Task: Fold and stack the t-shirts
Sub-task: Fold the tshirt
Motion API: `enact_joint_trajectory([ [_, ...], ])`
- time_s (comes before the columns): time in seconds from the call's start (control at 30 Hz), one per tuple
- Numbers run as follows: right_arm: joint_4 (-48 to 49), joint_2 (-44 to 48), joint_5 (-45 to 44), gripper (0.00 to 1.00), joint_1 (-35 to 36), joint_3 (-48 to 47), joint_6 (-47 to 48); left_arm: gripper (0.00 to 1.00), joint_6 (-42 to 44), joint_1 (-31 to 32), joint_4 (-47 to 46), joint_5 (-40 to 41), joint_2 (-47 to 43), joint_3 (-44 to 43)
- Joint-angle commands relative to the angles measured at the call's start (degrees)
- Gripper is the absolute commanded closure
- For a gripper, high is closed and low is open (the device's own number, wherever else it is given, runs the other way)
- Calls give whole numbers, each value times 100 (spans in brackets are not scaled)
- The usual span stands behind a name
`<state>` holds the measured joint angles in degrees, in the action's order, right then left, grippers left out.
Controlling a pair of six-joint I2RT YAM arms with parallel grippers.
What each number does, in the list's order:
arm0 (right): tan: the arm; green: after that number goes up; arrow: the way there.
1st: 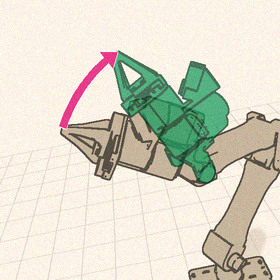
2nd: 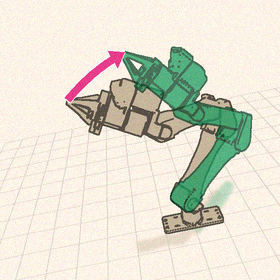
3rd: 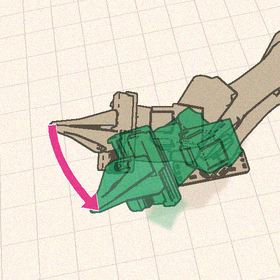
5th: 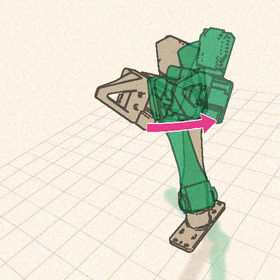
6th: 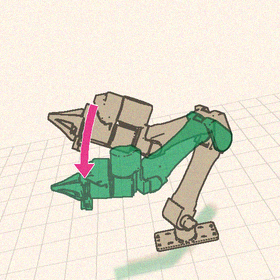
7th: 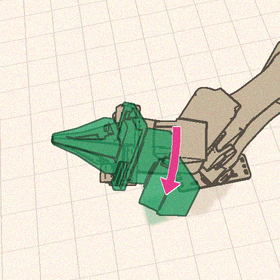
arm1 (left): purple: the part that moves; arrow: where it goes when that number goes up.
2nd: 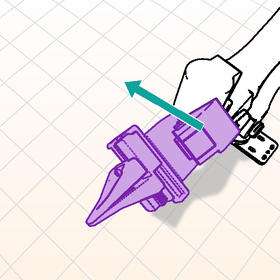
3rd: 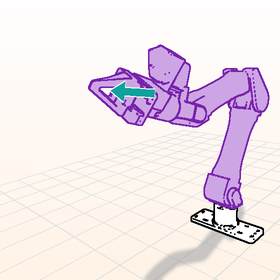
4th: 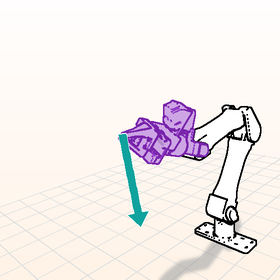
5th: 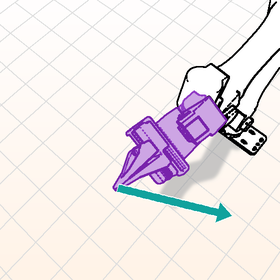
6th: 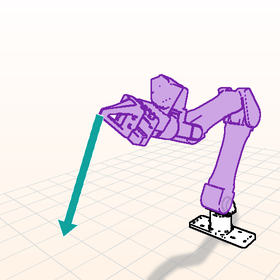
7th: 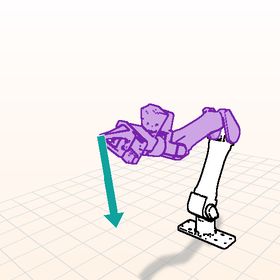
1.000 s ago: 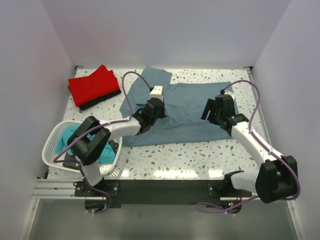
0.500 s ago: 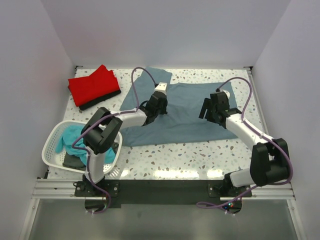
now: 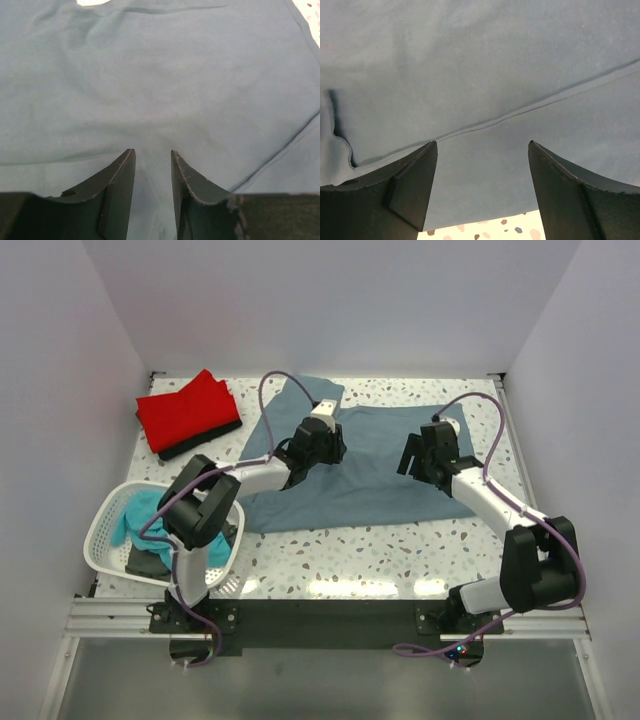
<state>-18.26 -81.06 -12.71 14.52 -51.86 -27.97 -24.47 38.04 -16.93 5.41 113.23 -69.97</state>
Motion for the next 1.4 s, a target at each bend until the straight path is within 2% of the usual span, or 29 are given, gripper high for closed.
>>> enact_joint_trajectory([
  [0.0, 375, 11, -3, 23, 15, -150, 107, 58, -207, -270, -566, -138, -713, 545],
  [0.1, 472, -77, 5, 23, 15, -210, 125, 52, -199, -498, -592, 30, -986, 1020],
  [0.3, 622, -621, 120, 23, 15, -518, 116, 51, -322, -886, -821, 73, -1180, 1618],
  [0.63, 1263, -1307, -355, 22, -64, -826, 186, 48, 100, -886, -627, 435, -1014, 1083],
  [0.83, 1448, -1211, -627, 20, -73, -922, 177, 34, 214, -886, -295, 523, -890, 548],
  [0.97, 923, -1263, -628, 17, -73, -1439, 256, 21, 197, -886, 136, 549, -978, 169],
  [1.1, 272, -1465, -706, 16, -81, -1949, 441, 2, 197, -886, 576, 768, -1075, -33],
  [1.27, -431, -1808, -733, 16, -73, -2355, 678, 0, 39, -886, 1604, 883, -1023, -420],
  [1.37, -696, -2019, -733, 16, -81, -2338, 600, 0, -40, -886, 1982, 585, -961, -421],
])
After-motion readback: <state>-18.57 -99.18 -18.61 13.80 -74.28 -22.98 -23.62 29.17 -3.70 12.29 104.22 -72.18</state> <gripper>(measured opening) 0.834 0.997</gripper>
